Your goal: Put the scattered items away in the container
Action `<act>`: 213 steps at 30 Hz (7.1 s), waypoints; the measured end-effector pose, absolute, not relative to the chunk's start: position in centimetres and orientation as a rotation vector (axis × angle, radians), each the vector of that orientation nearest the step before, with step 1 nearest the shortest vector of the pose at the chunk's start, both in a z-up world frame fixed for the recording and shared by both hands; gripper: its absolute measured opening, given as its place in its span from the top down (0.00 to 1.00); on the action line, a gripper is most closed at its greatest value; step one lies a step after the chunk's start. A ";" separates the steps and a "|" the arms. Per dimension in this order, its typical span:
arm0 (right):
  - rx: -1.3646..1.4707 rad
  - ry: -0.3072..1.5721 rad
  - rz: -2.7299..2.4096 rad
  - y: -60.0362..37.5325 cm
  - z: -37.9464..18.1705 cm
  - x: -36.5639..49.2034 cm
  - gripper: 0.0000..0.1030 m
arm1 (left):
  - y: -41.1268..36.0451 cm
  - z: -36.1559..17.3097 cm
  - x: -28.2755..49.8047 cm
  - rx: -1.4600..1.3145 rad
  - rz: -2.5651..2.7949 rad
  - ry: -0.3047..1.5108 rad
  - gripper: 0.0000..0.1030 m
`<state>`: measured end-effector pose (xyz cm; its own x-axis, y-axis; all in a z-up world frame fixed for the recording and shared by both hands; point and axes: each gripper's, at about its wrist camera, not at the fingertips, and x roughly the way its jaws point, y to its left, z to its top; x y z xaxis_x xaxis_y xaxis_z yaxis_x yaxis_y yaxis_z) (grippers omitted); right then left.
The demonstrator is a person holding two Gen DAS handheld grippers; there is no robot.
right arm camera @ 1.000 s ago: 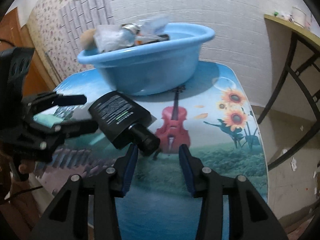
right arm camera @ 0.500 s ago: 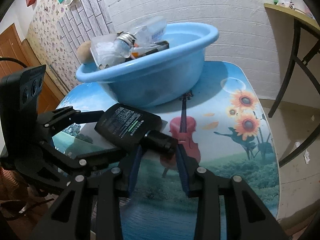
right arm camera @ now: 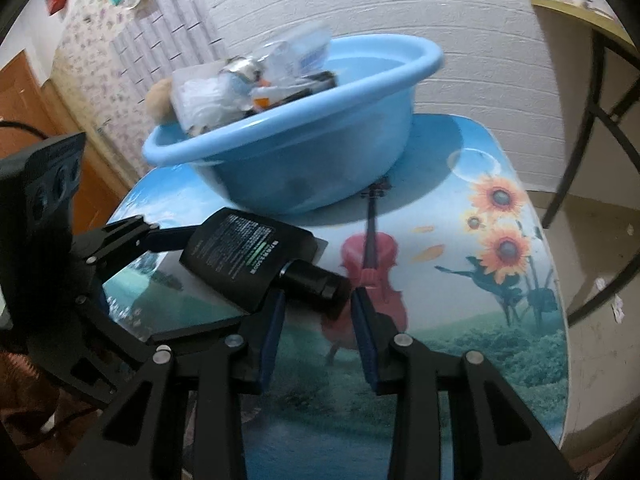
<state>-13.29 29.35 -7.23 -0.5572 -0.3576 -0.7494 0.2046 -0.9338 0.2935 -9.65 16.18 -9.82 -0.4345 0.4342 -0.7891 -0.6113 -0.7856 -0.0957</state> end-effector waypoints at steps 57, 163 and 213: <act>1.137 -0.314 -2.571 23.4 1.2 -8.4 0.17 | 13.8 -3.1 -3.2 -1.005 2.414 0.194 0.01; 0.864 -0.138 -2.773 24.6 7.7 -10.0 0.17 | 8.1 3.2 -6.3 -0.915 2.649 0.097 0.00; 0.879 0.060 -2.934 21.6 9.4 -7.2 0.16 | 2.9 5.0 -3.6 -1.097 2.764 -0.151 0.00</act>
